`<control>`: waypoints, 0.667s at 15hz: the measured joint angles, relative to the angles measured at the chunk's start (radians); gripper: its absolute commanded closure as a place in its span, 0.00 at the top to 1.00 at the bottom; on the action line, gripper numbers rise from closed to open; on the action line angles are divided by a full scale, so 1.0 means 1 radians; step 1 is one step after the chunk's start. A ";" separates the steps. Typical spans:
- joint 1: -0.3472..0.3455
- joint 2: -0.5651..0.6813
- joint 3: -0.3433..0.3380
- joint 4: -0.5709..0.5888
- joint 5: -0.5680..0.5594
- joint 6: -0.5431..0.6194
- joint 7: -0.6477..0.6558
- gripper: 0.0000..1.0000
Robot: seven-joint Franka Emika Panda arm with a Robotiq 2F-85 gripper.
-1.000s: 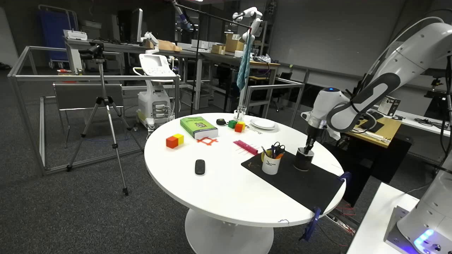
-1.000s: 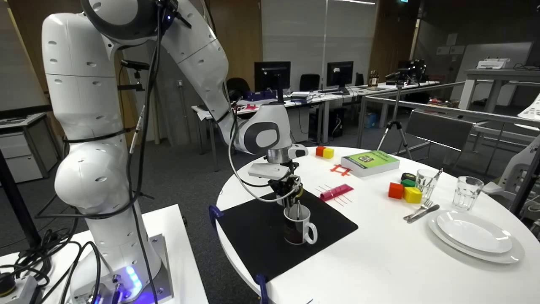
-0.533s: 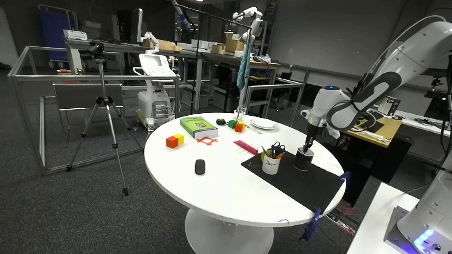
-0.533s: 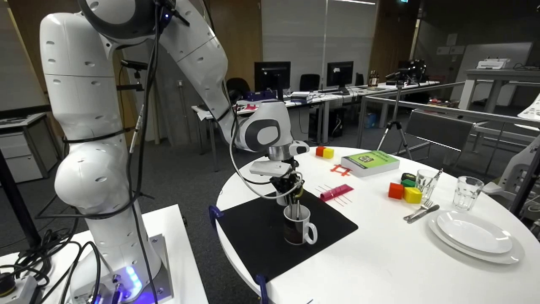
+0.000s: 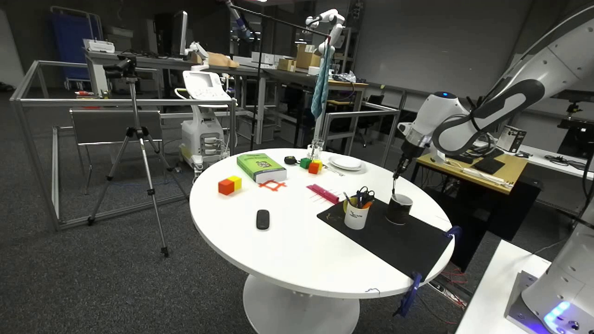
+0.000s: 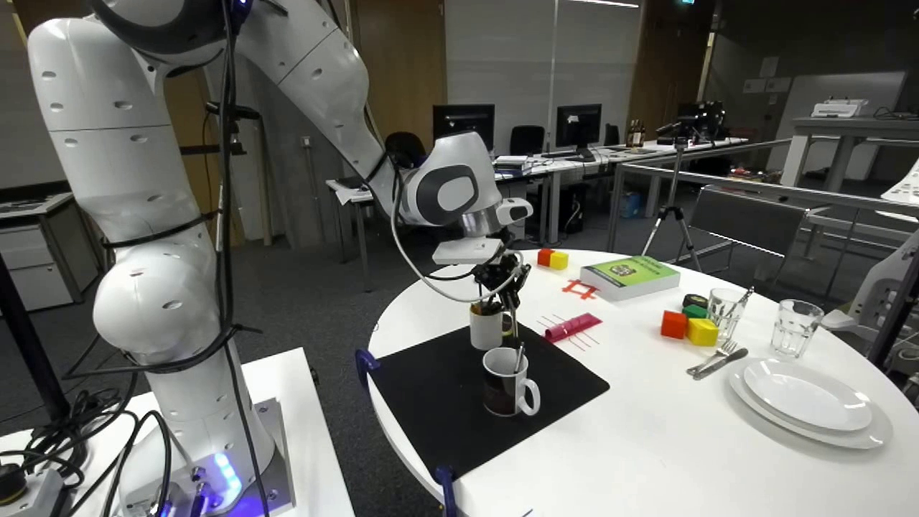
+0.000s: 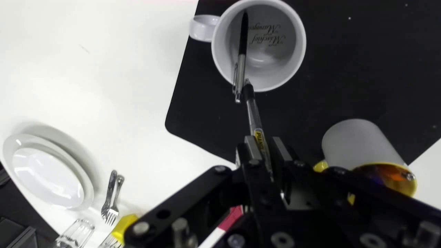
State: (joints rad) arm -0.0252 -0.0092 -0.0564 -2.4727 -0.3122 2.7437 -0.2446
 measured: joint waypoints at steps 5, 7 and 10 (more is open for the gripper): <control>0.020 -0.083 0.040 0.049 0.066 -0.089 0.000 0.03; 0.041 -0.097 0.053 0.072 0.122 -0.123 -0.001 0.03; 0.078 -0.096 0.073 0.090 0.207 -0.125 -0.008 0.03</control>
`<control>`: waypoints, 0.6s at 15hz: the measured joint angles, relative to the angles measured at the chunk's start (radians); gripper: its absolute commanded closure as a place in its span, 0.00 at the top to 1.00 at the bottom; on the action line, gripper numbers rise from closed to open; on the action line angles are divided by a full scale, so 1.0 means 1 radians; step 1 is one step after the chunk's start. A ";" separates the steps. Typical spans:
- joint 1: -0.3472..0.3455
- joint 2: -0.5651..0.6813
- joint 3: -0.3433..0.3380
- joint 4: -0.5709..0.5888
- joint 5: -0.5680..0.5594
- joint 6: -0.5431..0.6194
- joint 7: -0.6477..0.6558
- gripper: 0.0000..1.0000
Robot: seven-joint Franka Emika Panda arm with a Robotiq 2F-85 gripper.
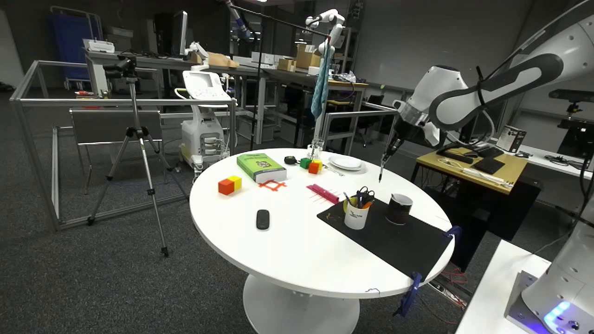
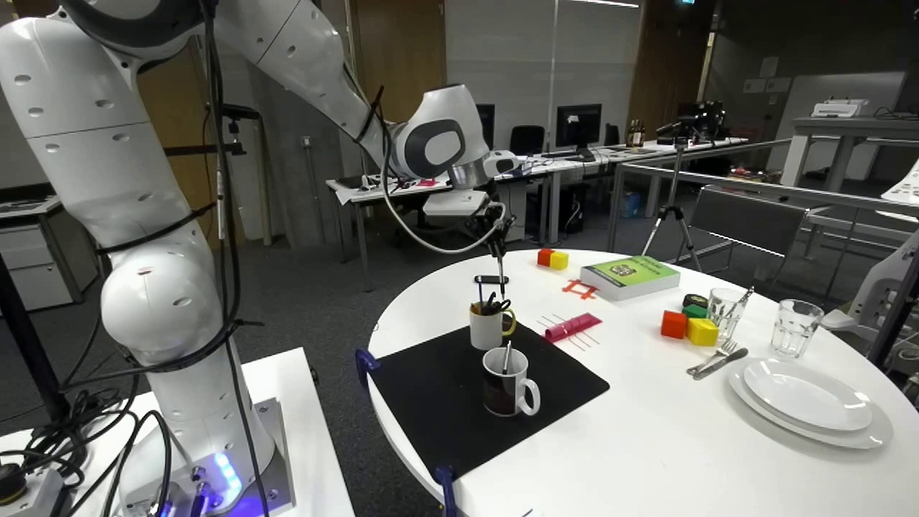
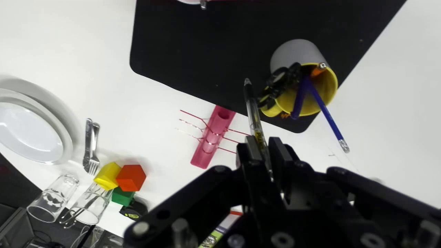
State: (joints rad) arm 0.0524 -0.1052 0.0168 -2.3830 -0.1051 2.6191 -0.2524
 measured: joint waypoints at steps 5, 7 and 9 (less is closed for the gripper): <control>0.052 0.014 0.032 0.001 0.100 0.003 -0.030 0.03; 0.064 0.021 0.039 0.001 0.135 0.013 -0.053 0.03; 0.069 0.028 0.045 0.001 0.166 0.037 -0.084 0.03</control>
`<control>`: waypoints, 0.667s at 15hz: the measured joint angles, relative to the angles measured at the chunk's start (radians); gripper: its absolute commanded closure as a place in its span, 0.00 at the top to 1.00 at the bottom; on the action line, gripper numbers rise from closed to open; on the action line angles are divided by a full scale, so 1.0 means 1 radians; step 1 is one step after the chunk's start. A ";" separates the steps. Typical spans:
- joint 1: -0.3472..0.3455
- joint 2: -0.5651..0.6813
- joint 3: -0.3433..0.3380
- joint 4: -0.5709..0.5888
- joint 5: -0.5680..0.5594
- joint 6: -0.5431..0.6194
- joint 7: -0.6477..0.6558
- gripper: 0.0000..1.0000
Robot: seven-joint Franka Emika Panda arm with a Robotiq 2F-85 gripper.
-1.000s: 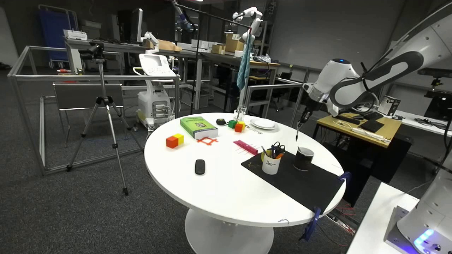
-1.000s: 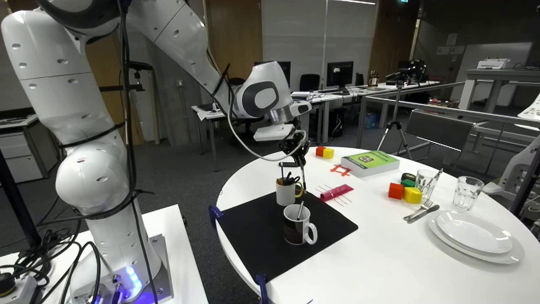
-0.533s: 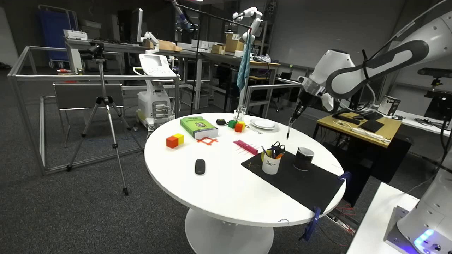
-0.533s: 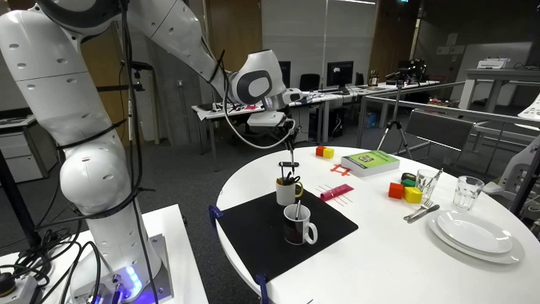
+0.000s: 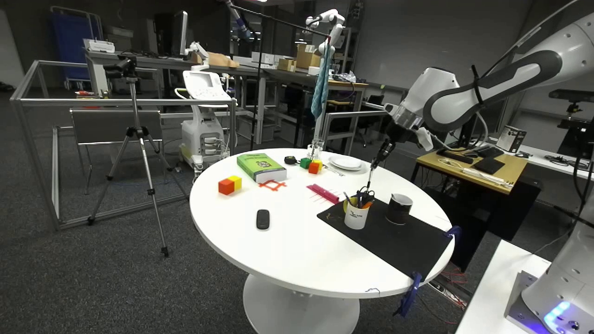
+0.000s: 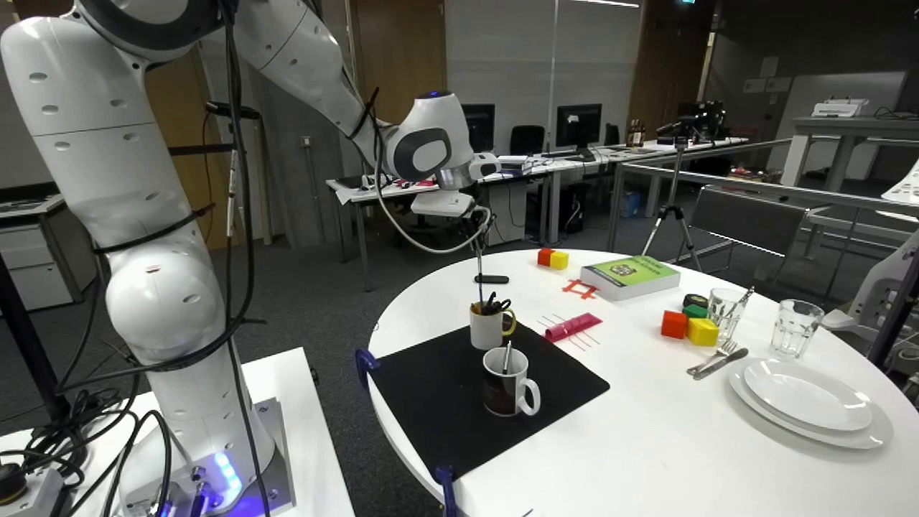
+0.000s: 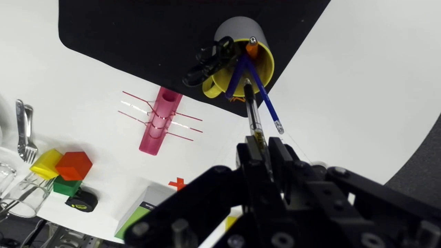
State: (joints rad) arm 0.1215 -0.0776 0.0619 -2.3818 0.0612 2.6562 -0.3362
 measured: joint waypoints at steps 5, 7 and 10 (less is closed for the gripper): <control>0.012 0.041 0.005 0.000 0.065 0.085 -0.092 0.03; 0.012 0.059 0.007 0.000 0.084 0.099 -0.129 0.13; 0.012 0.072 0.007 -0.001 0.092 0.099 -0.157 0.13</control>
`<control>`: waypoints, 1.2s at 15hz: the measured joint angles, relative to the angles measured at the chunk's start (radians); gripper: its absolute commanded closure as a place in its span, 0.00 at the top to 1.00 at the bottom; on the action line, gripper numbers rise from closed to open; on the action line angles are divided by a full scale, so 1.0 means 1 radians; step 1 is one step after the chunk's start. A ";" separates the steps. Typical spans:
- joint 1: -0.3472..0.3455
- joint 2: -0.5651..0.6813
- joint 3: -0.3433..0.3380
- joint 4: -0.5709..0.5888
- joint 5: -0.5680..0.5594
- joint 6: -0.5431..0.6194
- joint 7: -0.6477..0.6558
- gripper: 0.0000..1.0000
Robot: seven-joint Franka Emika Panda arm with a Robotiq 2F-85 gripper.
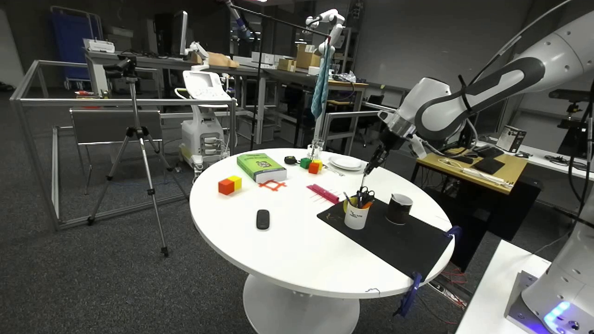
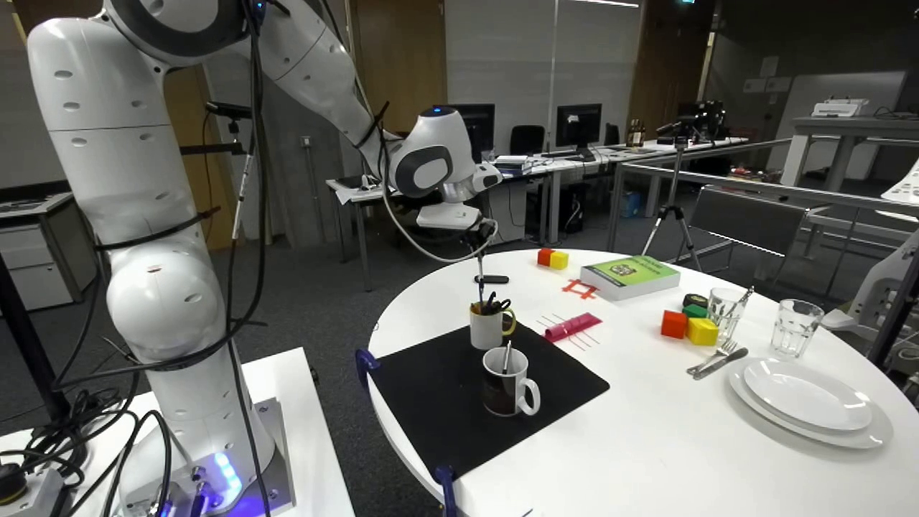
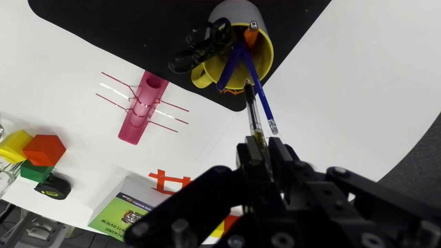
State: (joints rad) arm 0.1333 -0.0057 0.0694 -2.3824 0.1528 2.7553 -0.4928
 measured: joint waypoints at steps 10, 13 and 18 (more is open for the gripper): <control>-0.014 0.045 -0.001 -0.008 0.007 -0.001 0.000 0.03; -0.018 0.071 0.002 -0.008 0.032 0.004 -0.008 0.03; -0.031 0.113 0.034 -0.008 0.072 0.048 -0.042 0.03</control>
State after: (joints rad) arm 0.1025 0.1068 0.1038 -2.3906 0.2252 2.8033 -0.5346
